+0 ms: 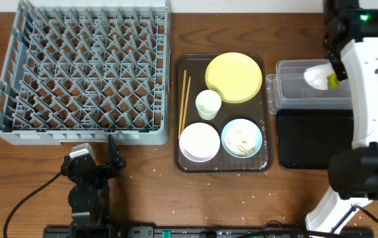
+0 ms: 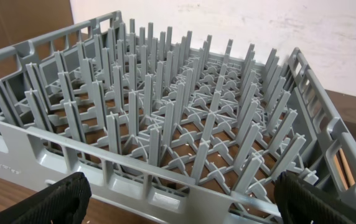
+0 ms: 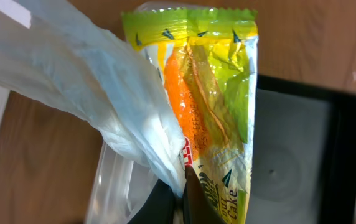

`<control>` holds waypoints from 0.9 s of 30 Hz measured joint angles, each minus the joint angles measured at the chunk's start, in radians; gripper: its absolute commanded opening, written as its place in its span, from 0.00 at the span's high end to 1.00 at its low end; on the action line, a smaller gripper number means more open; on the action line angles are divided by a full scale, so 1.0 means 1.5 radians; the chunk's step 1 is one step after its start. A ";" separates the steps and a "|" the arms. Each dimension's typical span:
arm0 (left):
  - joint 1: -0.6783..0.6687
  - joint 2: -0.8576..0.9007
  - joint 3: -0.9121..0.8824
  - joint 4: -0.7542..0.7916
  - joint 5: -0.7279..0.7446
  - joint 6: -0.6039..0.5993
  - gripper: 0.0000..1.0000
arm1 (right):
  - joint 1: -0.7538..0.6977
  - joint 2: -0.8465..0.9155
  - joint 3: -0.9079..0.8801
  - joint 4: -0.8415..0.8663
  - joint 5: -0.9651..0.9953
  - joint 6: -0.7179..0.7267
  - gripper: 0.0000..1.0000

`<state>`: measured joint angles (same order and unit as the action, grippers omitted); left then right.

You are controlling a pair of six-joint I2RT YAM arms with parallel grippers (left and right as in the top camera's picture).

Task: Sort waste into correct bins and load items into the dishwasher
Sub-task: 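Carry the tissue and wrapper right and drop them into the clear bin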

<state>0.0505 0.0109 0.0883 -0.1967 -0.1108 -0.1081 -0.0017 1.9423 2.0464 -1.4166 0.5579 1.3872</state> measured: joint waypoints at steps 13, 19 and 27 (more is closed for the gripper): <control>0.000 0.000 0.000 0.000 0.000 0.000 0.05 | -0.058 0.000 -0.214 0.231 -0.016 0.202 0.93; 0.000 0.000 0.000 0.000 0.000 0.000 0.05 | -0.058 0.000 -0.242 0.278 -0.021 0.195 0.27; 0.000 0.000 0.000 0.000 0.000 0.000 0.05 | -0.058 0.000 -0.242 0.363 -0.023 -0.046 0.04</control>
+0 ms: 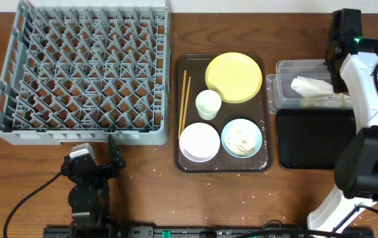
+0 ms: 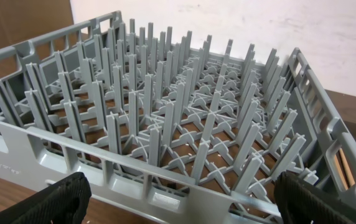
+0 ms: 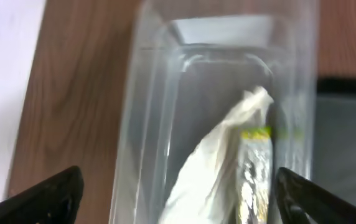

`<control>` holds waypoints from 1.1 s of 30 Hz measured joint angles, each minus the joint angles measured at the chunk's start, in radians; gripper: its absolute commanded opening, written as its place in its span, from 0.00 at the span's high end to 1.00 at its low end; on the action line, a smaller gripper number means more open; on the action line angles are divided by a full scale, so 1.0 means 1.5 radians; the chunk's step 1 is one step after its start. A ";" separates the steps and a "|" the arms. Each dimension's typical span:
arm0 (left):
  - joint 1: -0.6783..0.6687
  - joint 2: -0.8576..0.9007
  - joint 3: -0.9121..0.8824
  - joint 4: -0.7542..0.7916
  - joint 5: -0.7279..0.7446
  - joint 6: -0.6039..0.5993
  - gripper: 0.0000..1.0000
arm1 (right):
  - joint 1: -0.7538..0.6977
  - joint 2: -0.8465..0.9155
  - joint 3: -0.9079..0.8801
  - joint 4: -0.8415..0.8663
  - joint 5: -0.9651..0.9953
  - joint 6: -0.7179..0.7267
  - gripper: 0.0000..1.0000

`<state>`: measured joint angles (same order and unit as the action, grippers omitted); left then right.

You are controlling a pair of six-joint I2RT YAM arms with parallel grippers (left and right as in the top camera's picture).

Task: Sort waste into correct bins and load items into the dishwasher
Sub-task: 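Carry the tissue and wrapper right and drop them into the clear bin, then move the right gripper to the blue bowl and grasp its rim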

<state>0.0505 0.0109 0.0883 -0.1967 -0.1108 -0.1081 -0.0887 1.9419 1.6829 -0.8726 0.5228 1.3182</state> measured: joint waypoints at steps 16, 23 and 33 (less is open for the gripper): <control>0.000 0.000 0.000 0.000 0.000 0.000 0.05 | 0.173 -0.142 0.012 -0.162 -0.542 -0.740 0.14; 0.000 0.000 0.000 0.000 0.000 0.000 0.05 | 0.321 -0.114 -0.075 -0.167 -0.485 -0.674 0.50; 0.000 0.000 0.000 0.000 0.000 0.000 0.05 | 0.402 -0.110 -0.279 0.038 -0.350 -0.552 0.51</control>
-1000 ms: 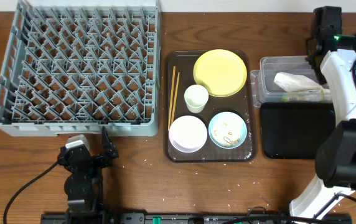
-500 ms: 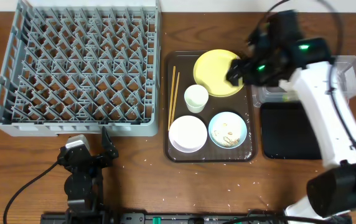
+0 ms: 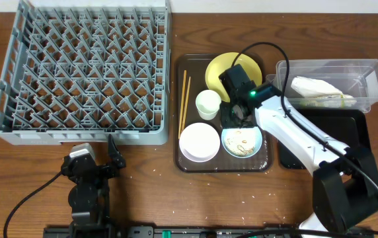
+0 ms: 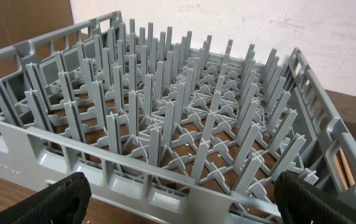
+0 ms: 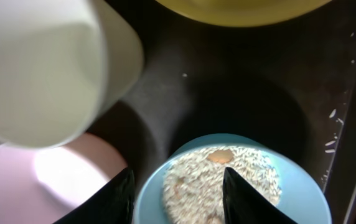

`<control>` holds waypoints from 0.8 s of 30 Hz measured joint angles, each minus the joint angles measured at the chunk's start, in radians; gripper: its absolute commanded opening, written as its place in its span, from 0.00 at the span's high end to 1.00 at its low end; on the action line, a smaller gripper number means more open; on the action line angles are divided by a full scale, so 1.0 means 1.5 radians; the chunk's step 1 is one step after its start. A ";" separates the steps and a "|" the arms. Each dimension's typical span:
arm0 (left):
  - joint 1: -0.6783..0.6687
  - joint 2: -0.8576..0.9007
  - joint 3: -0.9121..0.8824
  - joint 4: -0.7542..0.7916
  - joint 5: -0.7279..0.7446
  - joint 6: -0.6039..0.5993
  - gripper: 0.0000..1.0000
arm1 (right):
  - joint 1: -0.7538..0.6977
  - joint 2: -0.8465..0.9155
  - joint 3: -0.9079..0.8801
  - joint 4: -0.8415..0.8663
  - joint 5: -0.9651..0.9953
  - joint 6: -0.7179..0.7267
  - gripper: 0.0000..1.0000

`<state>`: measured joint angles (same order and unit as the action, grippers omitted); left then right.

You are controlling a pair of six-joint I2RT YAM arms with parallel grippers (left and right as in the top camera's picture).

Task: Sort waste into correct bins and load items into the dishwasher
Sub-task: 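Move the right gripper to the blue bowl and grasp its rim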

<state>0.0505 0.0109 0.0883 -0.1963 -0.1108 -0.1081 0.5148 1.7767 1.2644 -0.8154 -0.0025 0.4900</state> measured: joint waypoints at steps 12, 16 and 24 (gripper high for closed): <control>0.000 0.000 0.000 0.000 0.000 0.000 0.05 | 0.000 0.001 -0.010 0.039 0.022 -0.077 0.45; 0.000 0.000 0.000 0.000 0.000 0.000 0.05 | 0.000 0.001 -0.012 0.038 0.025 -0.091 0.45; 0.000 0.000 0.000 0.000 0.000 0.000 0.05 | 0.000 0.001 -0.031 0.020 0.032 -0.120 0.46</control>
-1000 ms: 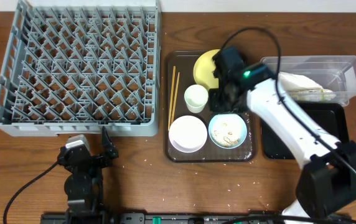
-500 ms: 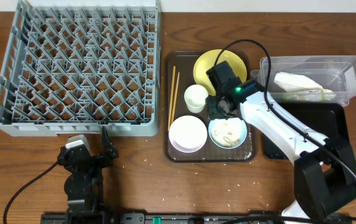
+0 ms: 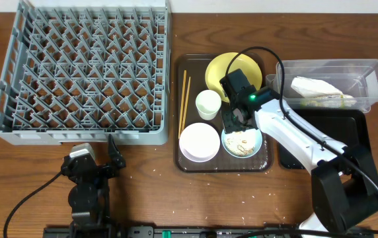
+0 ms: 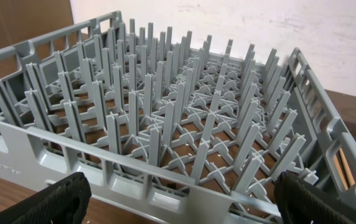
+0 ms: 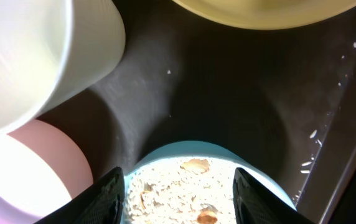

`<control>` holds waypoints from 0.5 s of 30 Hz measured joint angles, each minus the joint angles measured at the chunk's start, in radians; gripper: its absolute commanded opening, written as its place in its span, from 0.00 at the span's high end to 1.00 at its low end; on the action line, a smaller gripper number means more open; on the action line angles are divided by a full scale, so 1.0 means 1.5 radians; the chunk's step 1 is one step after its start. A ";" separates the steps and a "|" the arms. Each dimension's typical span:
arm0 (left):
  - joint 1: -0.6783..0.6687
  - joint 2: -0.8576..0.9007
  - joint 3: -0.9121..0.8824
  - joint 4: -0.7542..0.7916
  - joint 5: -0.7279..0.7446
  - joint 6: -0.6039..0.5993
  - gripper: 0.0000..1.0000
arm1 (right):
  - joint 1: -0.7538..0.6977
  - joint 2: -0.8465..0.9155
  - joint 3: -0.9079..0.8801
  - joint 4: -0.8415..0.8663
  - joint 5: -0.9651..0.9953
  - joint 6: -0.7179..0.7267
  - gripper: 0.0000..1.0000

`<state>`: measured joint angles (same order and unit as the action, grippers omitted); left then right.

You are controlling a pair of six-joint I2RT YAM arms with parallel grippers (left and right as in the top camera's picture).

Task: Sort waste into correct bins and load items into the dishwasher
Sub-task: 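Move the right gripper to the blue bowl and grasp its rim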

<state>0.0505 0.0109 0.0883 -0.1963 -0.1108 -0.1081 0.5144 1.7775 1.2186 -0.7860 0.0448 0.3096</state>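
Observation:
On the dark tray (image 3: pixel 184 162) sit a yellow plate (image 3: pixel 232 74), a white cup (image 3: pixel 208 104), a pinkish-white bowl (image 3: pixel 199 142), chopsticks (image 3: pixel 184 99) and a blue bowl (image 3: pixel 242 142) holding rice scraps (image 5: pixel 196 193). My right gripper (image 5: pixel 179 196) hangs open just above the blue bowl, its fingers (image 5: pixel 108 198) spread over the bowl's far part. The white bag and snack wrapper (image 3: pixel 318 89) lie in the clear bin (image 3: pixel 367 69). My left gripper (image 4: pixel 178 199) rests open at the table's front, facing the grey dish rack (image 4: pixel 165 124).
A black bin (image 3: pixel 347 142) lies below the clear bin at the right. The grey dish rack (image 3: pixel 83 69) fills the left half of the table. Crumbs dot the wood near the tray's front.
My right gripper has come a little lower and closer over the blue bowl of rice, which now looms larger between the fingers. The left arm has not moved.
My right gripper held the white bag and snack wrapper above the clear bin. Then it was open, with both lying in the bin. Afterwards it stood open over the tray by the blue bowl, and now sits lower over that bowl.

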 measured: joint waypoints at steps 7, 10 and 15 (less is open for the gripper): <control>0.000 0.000 0.000 0.000 0.000 0.000 0.05 | 0.000 0.000 -0.017 -0.082 0.003 -0.005 0.44; 0.000 0.000 0.000 0.000 0.000 0.000 0.05 | -0.001 0.000 -0.020 -0.123 0.010 -0.002 0.43; 0.000 0.000 0.000 0.000 0.000 0.000 0.05 | -0.011 0.000 -0.021 -0.189 0.059 0.017 0.41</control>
<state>0.0505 0.0109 0.0883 -0.1967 -0.1108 -0.1078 0.4984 1.7775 1.1877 -1.0702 0.1333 0.3347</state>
